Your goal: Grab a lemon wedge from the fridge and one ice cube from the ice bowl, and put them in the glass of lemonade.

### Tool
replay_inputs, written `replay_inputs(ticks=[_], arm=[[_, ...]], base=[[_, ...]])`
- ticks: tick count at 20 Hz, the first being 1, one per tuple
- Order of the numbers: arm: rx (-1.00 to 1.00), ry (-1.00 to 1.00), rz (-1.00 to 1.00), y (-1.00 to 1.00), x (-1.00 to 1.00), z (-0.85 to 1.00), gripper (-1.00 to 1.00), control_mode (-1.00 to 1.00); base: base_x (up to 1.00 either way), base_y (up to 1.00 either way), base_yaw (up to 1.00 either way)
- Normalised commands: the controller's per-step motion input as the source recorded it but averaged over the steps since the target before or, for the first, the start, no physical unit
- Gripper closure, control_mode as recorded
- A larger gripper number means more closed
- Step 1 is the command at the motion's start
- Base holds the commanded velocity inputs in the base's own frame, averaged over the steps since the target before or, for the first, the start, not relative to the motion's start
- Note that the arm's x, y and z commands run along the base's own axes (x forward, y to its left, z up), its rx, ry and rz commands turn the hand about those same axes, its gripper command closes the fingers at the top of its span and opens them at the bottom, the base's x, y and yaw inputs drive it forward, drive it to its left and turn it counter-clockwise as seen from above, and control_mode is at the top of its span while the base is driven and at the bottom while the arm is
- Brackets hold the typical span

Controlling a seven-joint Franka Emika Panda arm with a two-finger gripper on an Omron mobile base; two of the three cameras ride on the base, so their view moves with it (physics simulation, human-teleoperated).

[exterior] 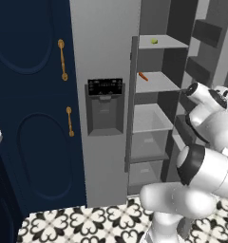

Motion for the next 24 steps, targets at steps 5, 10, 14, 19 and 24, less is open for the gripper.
replay_inputs(ticks=[5,10,14,19,24], arm=[[0.13,-0.56,0.01,0.17,-0.99,0.18,-1.0,-1.0],[0.17,-0.67,-0.01,0.99,-1.0,0.1,-1.0,-1.0],[0.24,-0.68,-0.05,1.0,-1.0,0.04,-1.0,-1.0],[0.32,-0.55,-0.09,1.0,-0.97,0.0,-1.0,-1.0],[0.35,-0.38,-0.1,1.0,-0.88,0.0,-1.0,-1.0]], base=[[0.0,0.0,0.0],[0.0,0.0,0.0],[0.0,0.0,0.0],[0.0,0.0,0.0],[0.0,0.0,0.0]])
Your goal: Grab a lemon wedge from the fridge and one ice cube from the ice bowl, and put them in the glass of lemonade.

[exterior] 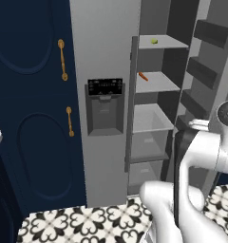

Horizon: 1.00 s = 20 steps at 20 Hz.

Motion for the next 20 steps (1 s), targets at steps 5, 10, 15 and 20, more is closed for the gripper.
replay_inputs(ticks=[5,10,15,20], arm=[[0.29,-0.21,0.02,0.97,-0.4,-0.64,-1.0,-1.0],[0.06,0.05,0.18,0.63,0.06,-0.57,-1.0,-1.0],[-0.03,0.1,0.21,0.6,0.03,-0.28,-1.0,-1.0],[0.0,0.02,0.18,0.3,0.01,-0.21,-1.0,-1.0]], base=[[0.0,0.0,0.0],[0.0,0.0,0.0],[0.0,0.0,0.0],[0.0,0.0,0.0]])
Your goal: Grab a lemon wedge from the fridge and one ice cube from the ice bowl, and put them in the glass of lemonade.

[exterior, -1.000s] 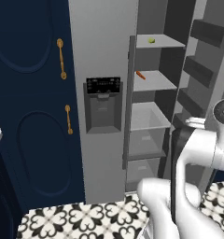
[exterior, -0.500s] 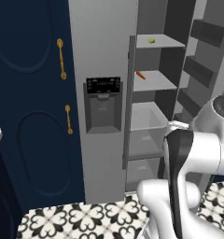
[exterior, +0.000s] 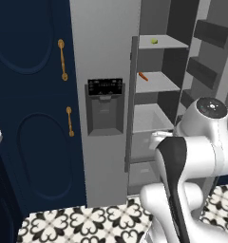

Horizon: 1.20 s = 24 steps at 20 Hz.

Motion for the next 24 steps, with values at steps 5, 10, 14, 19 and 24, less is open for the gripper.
replay_inputs(ticks=[5,10,14,19,24], arm=[[0.0,0.0,0.0,0.0,0.0,-0.04,-1.0,-1.0],[0.0,0.0,0.0,0.0,0.0,0.0,-1.0,-1.0],[0.0,-0.01,0.0,0.0,0.0,-0.04,-1.0,1.0],[0.0,0.0,0.0,0.0,0.0,0.0,-1.0,1.0],[0.0,0.0,0.0,0.0,0.0,0.0,-1.0,1.0]], base=[[0.0,0.0,0.0],[0.0,0.0,0.0],[0.0,-0.04,0.0],[0.0,-0.53,0.0],[0.0,-0.81,0.0]])
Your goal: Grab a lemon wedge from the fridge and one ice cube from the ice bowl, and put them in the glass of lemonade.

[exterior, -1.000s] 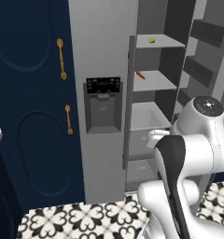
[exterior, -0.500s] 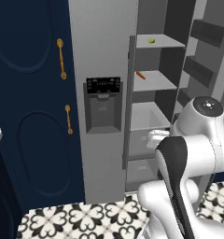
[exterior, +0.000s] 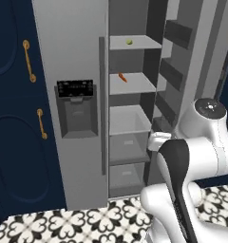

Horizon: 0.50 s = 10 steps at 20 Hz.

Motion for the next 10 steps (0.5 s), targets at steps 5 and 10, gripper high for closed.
replay_inputs(ticks=[5,10], arm=[[0.0,0.0,0.0,0.0,0.0,0.0,-1.0,1.0],[0.0,0.0,0.0,0.0,0.0,0.0,-1.0,1.0]], base=[[0.35,-0.05,0.0],[0.5,0.1,0.0]])
